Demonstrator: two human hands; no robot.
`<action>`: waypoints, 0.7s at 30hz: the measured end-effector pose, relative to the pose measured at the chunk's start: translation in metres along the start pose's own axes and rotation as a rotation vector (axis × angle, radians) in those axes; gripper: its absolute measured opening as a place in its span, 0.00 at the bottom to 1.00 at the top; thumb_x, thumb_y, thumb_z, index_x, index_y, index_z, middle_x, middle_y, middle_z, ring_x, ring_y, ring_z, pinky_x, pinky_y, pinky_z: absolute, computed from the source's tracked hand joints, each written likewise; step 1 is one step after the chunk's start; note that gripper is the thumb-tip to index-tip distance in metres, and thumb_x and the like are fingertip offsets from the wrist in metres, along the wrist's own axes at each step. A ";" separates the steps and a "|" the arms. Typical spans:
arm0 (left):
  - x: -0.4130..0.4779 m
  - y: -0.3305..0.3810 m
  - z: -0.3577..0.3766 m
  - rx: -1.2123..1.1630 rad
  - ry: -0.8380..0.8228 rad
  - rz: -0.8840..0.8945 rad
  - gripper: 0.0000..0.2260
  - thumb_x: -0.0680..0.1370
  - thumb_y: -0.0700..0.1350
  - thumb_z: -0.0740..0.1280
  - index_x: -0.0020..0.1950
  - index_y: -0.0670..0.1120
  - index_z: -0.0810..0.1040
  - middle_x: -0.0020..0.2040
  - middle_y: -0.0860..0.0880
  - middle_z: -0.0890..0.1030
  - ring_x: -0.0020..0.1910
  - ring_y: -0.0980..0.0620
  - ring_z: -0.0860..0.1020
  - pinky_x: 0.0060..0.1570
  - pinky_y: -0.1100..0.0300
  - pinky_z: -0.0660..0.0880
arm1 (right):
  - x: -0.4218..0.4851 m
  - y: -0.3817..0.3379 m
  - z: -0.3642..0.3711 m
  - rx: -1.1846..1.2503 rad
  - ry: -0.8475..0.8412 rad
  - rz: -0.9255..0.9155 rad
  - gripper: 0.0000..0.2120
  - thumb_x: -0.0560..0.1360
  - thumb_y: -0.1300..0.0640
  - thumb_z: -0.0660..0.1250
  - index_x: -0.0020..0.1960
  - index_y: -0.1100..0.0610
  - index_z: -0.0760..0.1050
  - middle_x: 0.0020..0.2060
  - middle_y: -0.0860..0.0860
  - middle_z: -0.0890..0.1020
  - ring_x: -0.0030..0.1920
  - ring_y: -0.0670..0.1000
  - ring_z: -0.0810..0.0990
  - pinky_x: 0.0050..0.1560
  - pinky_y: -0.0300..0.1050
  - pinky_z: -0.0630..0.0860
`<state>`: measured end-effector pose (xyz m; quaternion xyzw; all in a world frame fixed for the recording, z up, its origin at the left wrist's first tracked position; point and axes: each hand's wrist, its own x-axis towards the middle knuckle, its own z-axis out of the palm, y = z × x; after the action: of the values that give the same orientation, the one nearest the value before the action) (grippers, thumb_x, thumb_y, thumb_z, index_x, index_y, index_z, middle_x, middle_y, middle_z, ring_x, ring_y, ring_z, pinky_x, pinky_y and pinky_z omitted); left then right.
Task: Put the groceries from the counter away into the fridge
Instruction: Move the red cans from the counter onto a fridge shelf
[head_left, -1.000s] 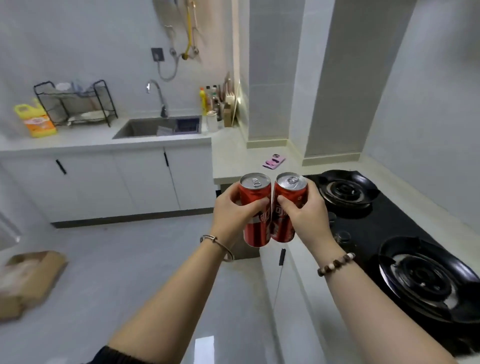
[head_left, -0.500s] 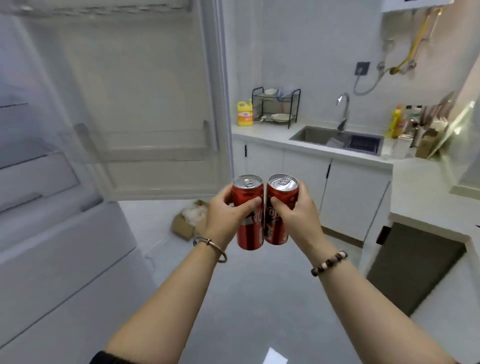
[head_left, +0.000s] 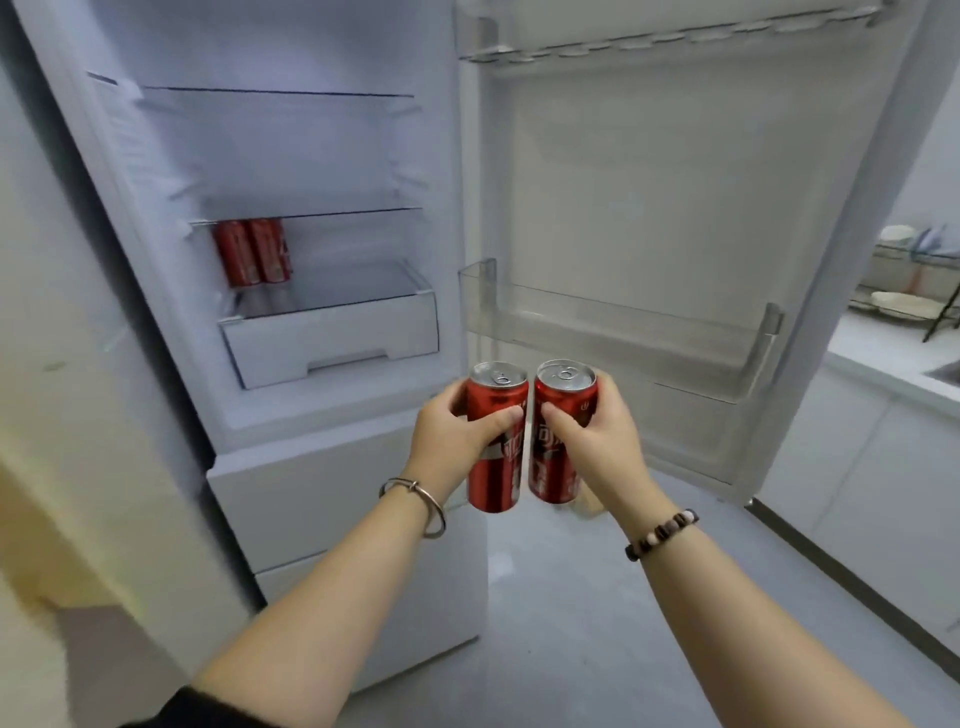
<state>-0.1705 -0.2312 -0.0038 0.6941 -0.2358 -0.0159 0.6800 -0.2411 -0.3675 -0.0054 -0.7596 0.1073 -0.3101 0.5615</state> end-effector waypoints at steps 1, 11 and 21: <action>0.009 -0.004 -0.008 0.015 0.025 -0.004 0.11 0.69 0.40 0.75 0.45 0.52 0.78 0.43 0.56 0.82 0.39 0.66 0.79 0.37 0.73 0.73 | 0.011 0.002 0.010 0.013 -0.027 0.000 0.19 0.73 0.61 0.69 0.61 0.52 0.69 0.47 0.40 0.78 0.47 0.35 0.76 0.44 0.30 0.71; 0.116 -0.042 -0.068 0.167 0.316 0.001 0.09 0.69 0.41 0.75 0.43 0.53 0.78 0.43 0.55 0.81 0.45 0.55 0.79 0.48 0.62 0.76 | 0.130 0.034 0.104 0.080 -0.223 -0.022 0.21 0.69 0.52 0.74 0.60 0.48 0.72 0.49 0.41 0.80 0.48 0.38 0.79 0.48 0.35 0.74; 0.185 -0.062 -0.138 0.152 0.523 -0.035 0.07 0.70 0.42 0.74 0.46 0.51 0.79 0.43 0.54 0.83 0.40 0.61 0.80 0.40 0.71 0.75 | 0.203 0.038 0.204 0.176 -0.318 -0.007 0.24 0.68 0.53 0.75 0.60 0.48 0.71 0.49 0.40 0.80 0.48 0.38 0.79 0.48 0.35 0.74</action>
<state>0.0604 -0.1684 0.0025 0.7277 -0.0408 0.1700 0.6632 0.0455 -0.3236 -0.0052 -0.7475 -0.0130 -0.1960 0.6346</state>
